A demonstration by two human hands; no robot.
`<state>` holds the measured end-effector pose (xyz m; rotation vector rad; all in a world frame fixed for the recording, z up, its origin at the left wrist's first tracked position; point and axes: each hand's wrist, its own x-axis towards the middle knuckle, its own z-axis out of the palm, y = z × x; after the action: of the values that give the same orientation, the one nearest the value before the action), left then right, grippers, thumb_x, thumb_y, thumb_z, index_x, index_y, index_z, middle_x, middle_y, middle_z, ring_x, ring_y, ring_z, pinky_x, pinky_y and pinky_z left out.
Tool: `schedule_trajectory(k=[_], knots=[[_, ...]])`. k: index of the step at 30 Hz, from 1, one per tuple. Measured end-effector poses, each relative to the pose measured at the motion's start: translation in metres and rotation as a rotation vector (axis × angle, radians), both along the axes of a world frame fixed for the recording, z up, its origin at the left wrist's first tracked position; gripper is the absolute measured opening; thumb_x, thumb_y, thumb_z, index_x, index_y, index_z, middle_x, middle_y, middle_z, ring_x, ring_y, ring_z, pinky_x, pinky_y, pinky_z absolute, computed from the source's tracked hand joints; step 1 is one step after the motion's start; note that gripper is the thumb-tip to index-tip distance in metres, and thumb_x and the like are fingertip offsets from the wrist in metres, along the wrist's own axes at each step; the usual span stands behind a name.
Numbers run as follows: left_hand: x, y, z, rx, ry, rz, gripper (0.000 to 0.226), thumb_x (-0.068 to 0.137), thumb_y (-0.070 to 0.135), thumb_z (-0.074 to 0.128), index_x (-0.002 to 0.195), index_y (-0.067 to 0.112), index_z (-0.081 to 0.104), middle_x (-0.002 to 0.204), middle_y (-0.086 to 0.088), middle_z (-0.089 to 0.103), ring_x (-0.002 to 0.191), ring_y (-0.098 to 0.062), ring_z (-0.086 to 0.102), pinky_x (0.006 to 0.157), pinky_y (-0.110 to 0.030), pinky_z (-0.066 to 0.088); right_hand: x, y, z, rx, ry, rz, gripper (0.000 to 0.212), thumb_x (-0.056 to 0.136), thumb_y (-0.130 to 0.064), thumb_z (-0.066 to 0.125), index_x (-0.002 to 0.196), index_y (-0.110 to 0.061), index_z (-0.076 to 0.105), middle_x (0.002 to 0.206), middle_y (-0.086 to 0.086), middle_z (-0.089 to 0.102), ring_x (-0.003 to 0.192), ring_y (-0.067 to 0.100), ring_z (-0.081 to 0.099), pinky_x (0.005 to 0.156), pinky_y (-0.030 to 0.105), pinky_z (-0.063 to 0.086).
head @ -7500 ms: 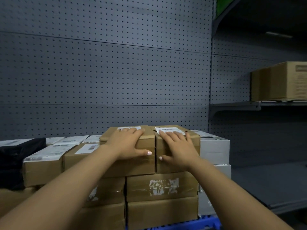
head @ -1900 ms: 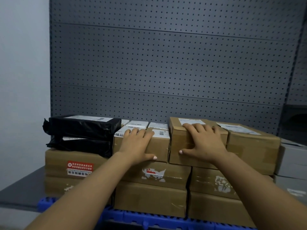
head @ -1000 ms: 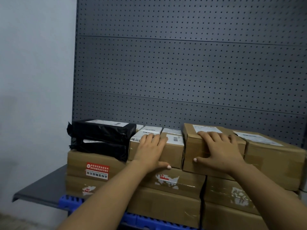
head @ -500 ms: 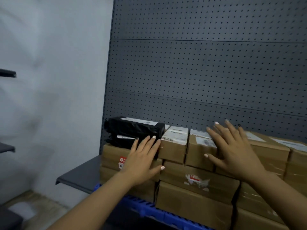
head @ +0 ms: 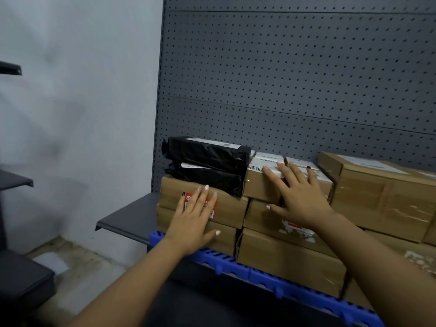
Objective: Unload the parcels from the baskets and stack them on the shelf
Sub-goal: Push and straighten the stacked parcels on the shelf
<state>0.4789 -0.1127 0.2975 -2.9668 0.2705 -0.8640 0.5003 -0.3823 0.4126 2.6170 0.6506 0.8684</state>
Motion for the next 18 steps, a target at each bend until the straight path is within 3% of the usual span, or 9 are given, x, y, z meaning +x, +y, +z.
schedule_trajectory(k=[3,6,11,15,18], knots=[[-0.002,-0.003,0.003,-0.006,0.004,-0.024,0.090,0.088,0.068,0.030,0.150,0.022,-0.015,0.156,-0.006,-0.022,0.145,-0.023,-0.017,0.118,-0.051,0.001,-0.002,0.000,0.001,0.004,-0.006,0.009,0.091,0.086,-0.068,0.043,0.149,-0.036,-0.013,0.161,0.007,0.005,0.148,0.030,0.001,0.116,0.055,0.004],[-0.013,-0.006,0.012,0.010,-0.013,-0.030,0.089,0.090,0.067,0.033,0.151,0.021,-0.013,0.158,-0.008,-0.018,0.146,-0.023,-0.016,0.118,-0.049,-0.004,-0.010,-0.002,0.003,0.009,-0.004,0.039,0.088,0.087,-0.067,0.042,0.151,-0.033,-0.007,0.161,0.009,0.007,0.148,0.030,0.001,0.117,0.052,0.003],[-0.038,-0.009,0.035,0.025,-0.047,-0.035,0.089,0.090,0.068,0.032,0.152,0.019,-0.010,0.160,-0.008,-0.010,0.147,-0.022,-0.013,0.115,-0.044,-0.009,-0.050,-0.014,0.011,0.036,-0.024,0.102,0.081,0.084,-0.067,0.027,0.152,-0.025,0.018,0.154,0.015,0.030,0.144,0.034,0.021,0.115,0.051,0.016],[-0.066,-0.019,0.052,0.029,-0.045,-0.041,0.088,0.090,0.068,0.029,0.152,0.019,-0.010,0.160,-0.007,-0.011,0.146,-0.020,-0.014,0.116,-0.044,-0.007,-0.088,-0.039,0.013,0.062,-0.035,0.113,0.078,0.090,-0.059,0.043,0.153,-0.027,0.011,0.158,0.011,0.020,0.147,0.028,0.012,0.117,0.046,0.008],[-0.085,-0.025,0.059,0.015,-0.073,-0.083,0.088,0.089,0.067,0.031,0.153,0.018,-0.004,0.161,-0.007,-0.005,0.147,-0.019,-0.009,0.118,-0.044,-0.003,-0.112,-0.056,0.011,0.087,-0.003,0.080,0.078,0.091,-0.058,0.043,0.153,-0.028,0.008,0.159,0.009,0.016,0.147,0.026,0.009,0.118,0.045,0.008]])
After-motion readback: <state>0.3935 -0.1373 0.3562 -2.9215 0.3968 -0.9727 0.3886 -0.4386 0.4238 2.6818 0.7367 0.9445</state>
